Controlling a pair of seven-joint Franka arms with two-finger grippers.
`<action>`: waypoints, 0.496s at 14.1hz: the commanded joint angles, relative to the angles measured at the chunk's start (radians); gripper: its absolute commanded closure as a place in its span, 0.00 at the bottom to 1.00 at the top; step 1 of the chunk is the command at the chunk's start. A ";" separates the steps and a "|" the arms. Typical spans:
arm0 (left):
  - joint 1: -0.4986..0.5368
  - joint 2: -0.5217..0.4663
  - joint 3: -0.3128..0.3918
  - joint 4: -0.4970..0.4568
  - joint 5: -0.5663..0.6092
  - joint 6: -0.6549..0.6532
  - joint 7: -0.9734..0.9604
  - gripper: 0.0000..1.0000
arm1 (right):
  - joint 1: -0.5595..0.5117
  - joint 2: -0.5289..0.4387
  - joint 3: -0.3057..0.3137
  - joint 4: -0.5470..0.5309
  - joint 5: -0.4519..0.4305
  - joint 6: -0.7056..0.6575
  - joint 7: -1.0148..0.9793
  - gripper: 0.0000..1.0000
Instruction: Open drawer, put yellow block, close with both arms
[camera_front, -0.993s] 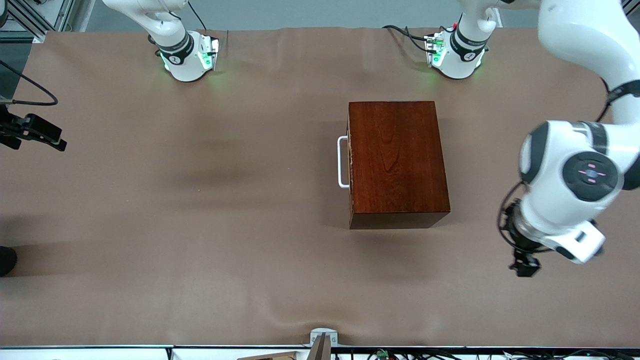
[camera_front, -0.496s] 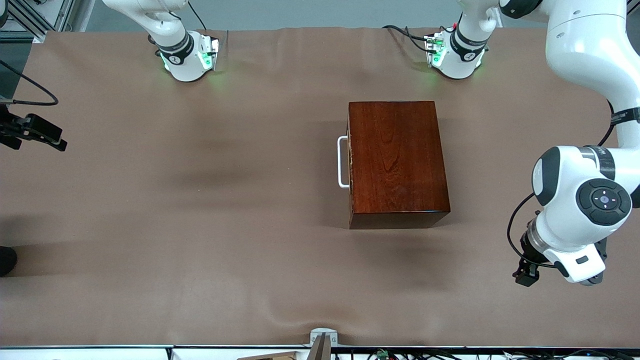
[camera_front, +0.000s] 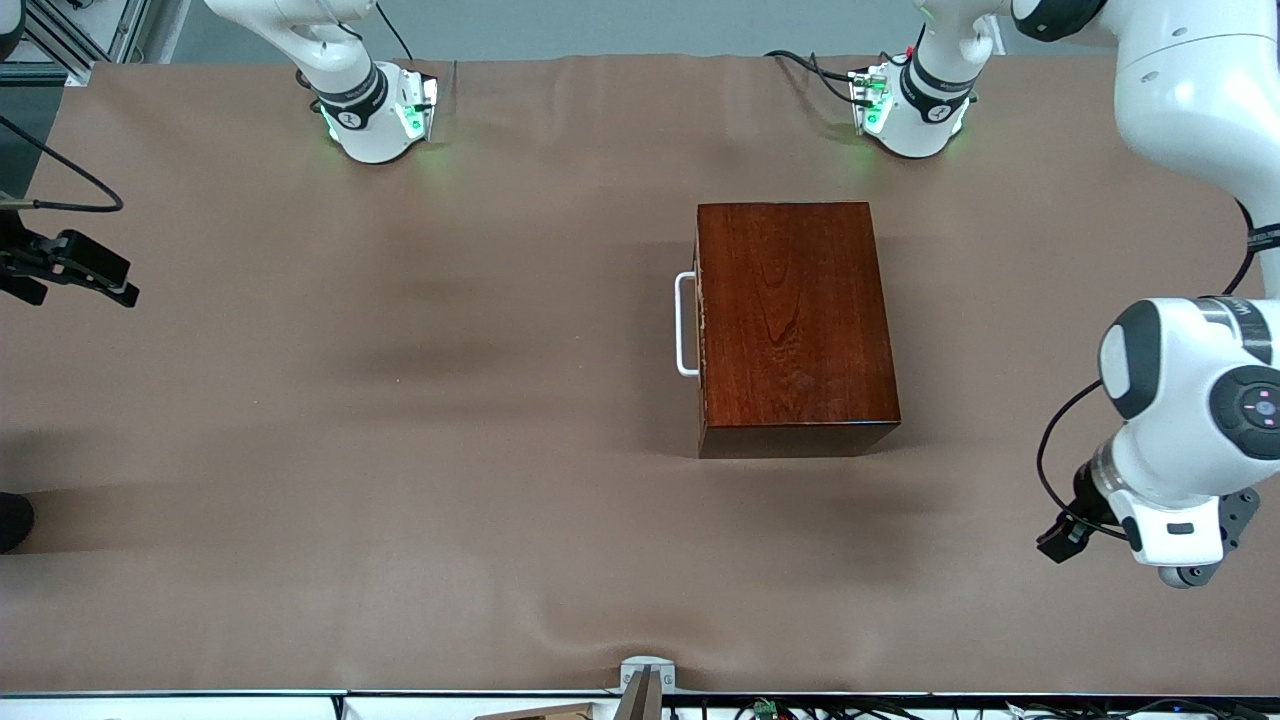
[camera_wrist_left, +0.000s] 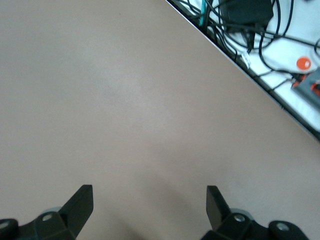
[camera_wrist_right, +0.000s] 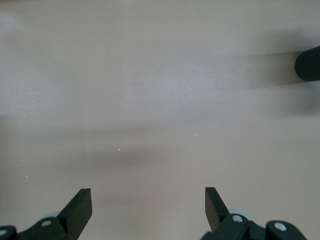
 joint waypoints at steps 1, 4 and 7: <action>0.014 -0.114 -0.011 -0.125 -0.019 -0.060 0.169 0.00 | 0.016 -0.017 0.001 -0.014 0.000 -0.012 -0.002 0.00; 0.037 -0.235 -0.022 -0.243 -0.028 -0.124 0.336 0.00 | 0.019 -0.016 0.003 -0.016 -0.006 -0.014 -0.003 0.00; 0.048 -0.354 -0.020 -0.330 -0.080 -0.253 0.476 0.00 | 0.018 -0.016 0.003 -0.016 -0.004 -0.014 -0.003 0.00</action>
